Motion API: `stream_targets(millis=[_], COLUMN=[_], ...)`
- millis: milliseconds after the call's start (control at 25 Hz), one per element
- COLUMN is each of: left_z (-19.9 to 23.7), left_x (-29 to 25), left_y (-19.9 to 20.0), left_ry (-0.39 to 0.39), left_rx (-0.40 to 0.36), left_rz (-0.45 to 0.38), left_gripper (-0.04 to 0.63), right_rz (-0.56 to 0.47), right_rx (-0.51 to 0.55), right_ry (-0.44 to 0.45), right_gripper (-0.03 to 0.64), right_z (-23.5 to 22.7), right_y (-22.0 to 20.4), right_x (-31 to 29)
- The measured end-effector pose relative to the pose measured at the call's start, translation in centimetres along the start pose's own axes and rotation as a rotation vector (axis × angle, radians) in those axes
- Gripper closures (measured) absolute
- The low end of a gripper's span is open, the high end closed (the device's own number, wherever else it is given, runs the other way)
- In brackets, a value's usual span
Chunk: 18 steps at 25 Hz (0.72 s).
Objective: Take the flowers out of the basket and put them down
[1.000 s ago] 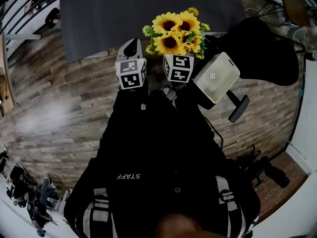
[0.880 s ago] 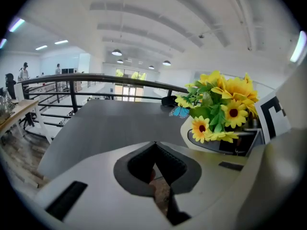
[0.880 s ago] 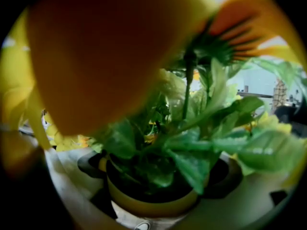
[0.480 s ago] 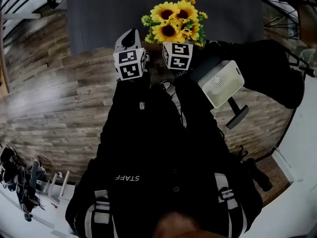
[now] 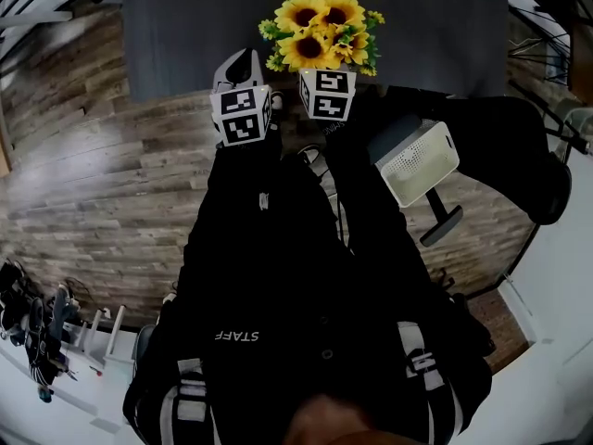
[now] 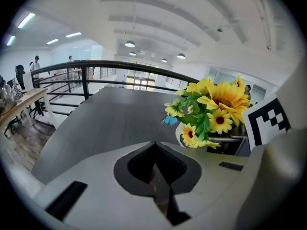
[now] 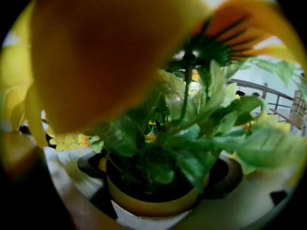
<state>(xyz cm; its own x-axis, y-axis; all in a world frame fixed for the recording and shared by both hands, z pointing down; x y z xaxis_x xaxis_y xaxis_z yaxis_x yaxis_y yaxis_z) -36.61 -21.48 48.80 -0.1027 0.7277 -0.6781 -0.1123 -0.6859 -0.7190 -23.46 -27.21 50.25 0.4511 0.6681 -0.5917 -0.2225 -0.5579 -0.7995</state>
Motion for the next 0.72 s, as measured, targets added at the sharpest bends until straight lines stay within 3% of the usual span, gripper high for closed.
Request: stream_targets(millis=[720], left_z=[2.2], left_x=[-2.2], left_y=[-3.5], left_ry=[0.009], left_rx=[-0.003], left_rz=[0.055], left_gripper=[0.597], right_rz=[0.045], right_rx=[0.028], right_ry=[0.029], right_gripper=[0.083], right_z=[1.2], right_y=[-4.6], right_x=[-4.8])
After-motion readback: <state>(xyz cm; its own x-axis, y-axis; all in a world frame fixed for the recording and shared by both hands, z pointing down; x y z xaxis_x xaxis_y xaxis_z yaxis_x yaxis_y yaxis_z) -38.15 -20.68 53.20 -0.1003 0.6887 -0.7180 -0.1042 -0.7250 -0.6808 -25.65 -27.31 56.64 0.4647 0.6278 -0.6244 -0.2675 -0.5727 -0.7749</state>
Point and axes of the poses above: the fingertips, and each gripper's own axes: x backward along the fingers, z to its left, y out of its top, the point moved 3 cm from there along x, backward along the fingers, and after that the axes turned 4 degrees about y, right-handed, at the moved point
